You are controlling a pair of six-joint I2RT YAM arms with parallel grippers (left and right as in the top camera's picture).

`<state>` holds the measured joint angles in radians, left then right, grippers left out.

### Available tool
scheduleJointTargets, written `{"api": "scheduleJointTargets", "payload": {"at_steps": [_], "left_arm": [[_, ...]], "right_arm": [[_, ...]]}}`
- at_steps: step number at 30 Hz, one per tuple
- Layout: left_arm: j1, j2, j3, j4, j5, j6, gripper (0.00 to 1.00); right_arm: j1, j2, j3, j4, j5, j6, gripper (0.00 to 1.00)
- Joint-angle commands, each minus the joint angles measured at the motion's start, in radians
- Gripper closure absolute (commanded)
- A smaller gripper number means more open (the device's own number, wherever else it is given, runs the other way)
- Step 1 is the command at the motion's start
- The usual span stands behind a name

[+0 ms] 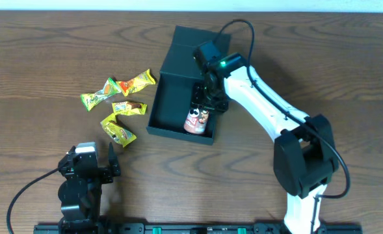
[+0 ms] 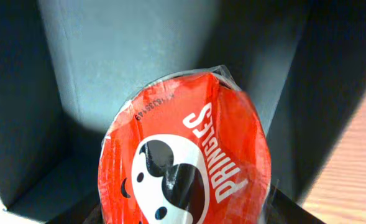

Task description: Pack container

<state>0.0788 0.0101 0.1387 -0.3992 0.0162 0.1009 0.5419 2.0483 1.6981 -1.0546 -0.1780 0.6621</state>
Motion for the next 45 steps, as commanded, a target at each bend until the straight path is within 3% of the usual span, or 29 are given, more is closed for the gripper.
{"api": "scheduleJointTargets", "payload": {"at_steps": [1,21,28,45], "left_arm": [[0.006,-0.006,-0.020,-0.005,0.000,-0.014,0.05],[0.006,-0.006,-0.020,-0.005,0.000,-0.015,0.05],[0.006,-0.006,-0.020,-0.005,0.000,-0.015,0.05],[0.006,-0.006,-0.020,-0.005,0.000,-0.015,0.05]], "right_arm": [[0.047,-0.008,0.079,-0.021,0.142,-0.086,0.48],[0.300,-0.008,0.137,-0.101,0.669,-0.380,0.44],[0.344,0.000,0.137,-0.102,0.687,-0.488,0.41],[0.344,0.086,0.136,-0.127,0.626,-0.580,0.31]]}}
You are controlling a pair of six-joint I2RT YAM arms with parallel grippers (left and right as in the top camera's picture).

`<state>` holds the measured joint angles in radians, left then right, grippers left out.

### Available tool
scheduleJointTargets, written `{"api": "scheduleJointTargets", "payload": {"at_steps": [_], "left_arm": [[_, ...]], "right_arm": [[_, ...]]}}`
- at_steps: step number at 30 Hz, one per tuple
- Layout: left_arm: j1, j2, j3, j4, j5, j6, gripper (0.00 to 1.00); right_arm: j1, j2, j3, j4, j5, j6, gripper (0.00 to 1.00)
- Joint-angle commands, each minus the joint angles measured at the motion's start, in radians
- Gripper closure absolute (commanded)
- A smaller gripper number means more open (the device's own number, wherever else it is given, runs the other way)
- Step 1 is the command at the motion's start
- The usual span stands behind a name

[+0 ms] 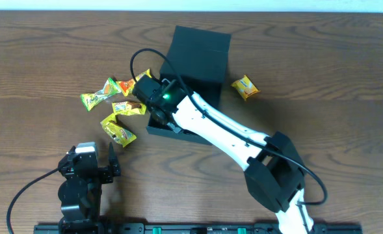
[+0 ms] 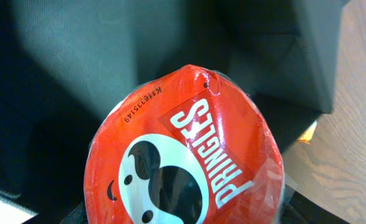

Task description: Pack container

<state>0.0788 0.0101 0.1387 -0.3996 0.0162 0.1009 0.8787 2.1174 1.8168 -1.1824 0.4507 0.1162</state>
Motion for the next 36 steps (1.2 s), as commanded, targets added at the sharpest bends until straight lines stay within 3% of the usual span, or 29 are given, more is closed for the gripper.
{"api": "scheduleJointTargets", "payload": {"at_steps": [1,9,21,36], "left_arm": [[0.006,-0.006,-0.020,-0.004,0.000,-0.014,0.05],[0.006,-0.006,-0.020,-0.004,0.000,-0.014,0.05],[0.006,-0.006,-0.020,-0.004,0.000,-0.015,0.05],[0.006,-0.006,-0.020,-0.004,0.000,-0.015,0.05]], "right_arm": [[0.008,0.019,0.018,0.003,-0.007,-0.045,0.30],[0.007,0.024,0.018,0.018,-0.008,-0.054,0.20],[0.007,0.024,0.018,0.041,-0.128,-0.043,0.18],[0.005,0.024,0.018,0.066,-0.111,0.182,0.27]]}}
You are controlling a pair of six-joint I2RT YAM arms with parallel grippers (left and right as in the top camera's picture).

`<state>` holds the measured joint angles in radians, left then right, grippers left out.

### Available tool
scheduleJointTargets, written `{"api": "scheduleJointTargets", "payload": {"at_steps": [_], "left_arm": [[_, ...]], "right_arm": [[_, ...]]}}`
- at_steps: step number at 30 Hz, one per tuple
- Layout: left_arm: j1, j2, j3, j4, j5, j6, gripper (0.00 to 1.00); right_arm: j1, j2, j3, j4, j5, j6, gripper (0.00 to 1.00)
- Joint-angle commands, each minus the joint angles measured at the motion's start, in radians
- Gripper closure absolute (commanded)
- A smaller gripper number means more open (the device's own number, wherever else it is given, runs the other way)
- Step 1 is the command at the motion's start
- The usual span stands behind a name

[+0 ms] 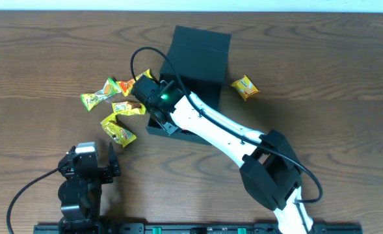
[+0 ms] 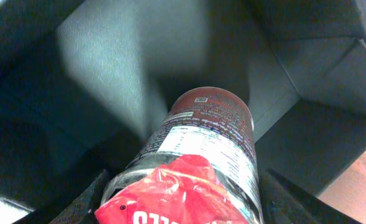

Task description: Pack container

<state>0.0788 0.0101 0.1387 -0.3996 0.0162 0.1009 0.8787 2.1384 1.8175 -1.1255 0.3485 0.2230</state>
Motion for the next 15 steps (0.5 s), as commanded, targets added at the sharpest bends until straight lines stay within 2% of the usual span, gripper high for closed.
{"api": "scheduleJointTargets", "payload": {"at_steps": [1,7,9,15], "left_arm": [[0.006,-0.006,-0.020,-0.004,0.000,-0.014,0.05],[0.006,-0.006,-0.020,-0.004,0.000,-0.015,0.05],[0.006,-0.006,-0.020,-0.004,0.000,-0.014,0.05],[0.006,-0.006,-0.020,-0.004,0.000,-0.015,0.05]], "right_arm": [[0.005,0.003,0.017,0.018,-0.009,0.087,0.28],[0.003,0.003,0.017,0.060,-0.013,0.186,0.25],[0.003,0.003,0.017,0.069,-0.016,0.218,0.16],[0.003,0.003,0.017,0.080,-0.042,0.218,0.09]]}}
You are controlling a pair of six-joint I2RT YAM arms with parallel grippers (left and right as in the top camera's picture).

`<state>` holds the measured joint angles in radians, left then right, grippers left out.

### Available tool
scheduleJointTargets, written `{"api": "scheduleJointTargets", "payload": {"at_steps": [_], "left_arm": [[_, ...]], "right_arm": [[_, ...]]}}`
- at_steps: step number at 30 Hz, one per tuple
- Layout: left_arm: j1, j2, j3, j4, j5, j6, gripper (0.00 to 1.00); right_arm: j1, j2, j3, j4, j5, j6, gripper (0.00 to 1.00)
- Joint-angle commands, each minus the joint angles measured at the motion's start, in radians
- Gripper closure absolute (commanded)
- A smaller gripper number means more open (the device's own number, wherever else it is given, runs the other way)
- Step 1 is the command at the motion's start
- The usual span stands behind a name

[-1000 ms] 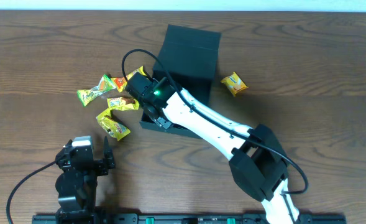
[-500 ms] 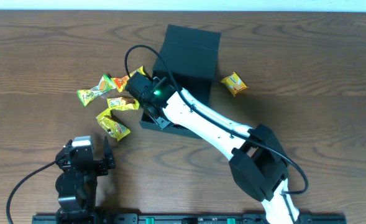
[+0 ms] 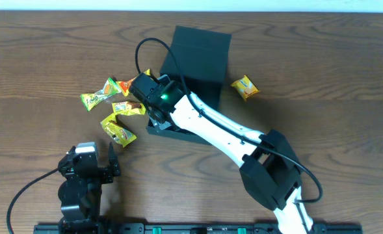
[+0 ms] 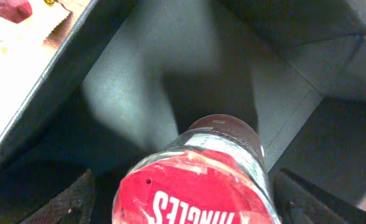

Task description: Pack container

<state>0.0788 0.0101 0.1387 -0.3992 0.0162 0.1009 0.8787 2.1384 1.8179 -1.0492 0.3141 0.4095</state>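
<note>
A Pringles can [image 4: 201, 186] with a red lid sits inside the open black box [image 3: 178, 133], its far end against the box floor. My right gripper [image 4: 192, 208] straddles the can's lid end. Both fingers [image 4: 64, 199] stand spread, with dark gaps between them and the can, so it is open. From overhead the right gripper [image 3: 153, 107] dips into the box's left part and hides the can. Parked at the front left, my left gripper [image 3: 90, 162] holds nothing and looks open.
Wrapped candies lie left of the box: a green one [image 3: 97, 97], an orange one [image 3: 136, 83], one [image 3: 129, 107] at the box wall and a yellow one [image 3: 118, 130]. Another candy [image 3: 244, 86] lies right of the box. The box lid [image 3: 201, 49] stands behind.
My right fingers were against the can's sides and now stand apart from it. The wrist has drawn back a little toward the box's left wall. The can stays in the box.
My right gripper first held the Pringles can at the right side of the box. Then it held the can over the left side. Later the can's far end rested on the box floor with the fingers still on it. Now the fingers are spread off it.
</note>
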Motion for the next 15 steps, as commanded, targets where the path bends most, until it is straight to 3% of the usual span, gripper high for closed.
{"api": "scheduleJointTargets", "payload": {"at_steps": [1,15], "left_arm": [[0.006,-0.006,-0.020,-0.005,0.000,-0.014,0.05],[0.006,-0.006,-0.020,-0.005,0.000,-0.015,0.05]], "right_arm": [[0.003,0.003,0.016,0.005,-0.008,0.031,0.08],[0.003,0.003,0.017,0.021,-0.046,0.076,0.03]]}}
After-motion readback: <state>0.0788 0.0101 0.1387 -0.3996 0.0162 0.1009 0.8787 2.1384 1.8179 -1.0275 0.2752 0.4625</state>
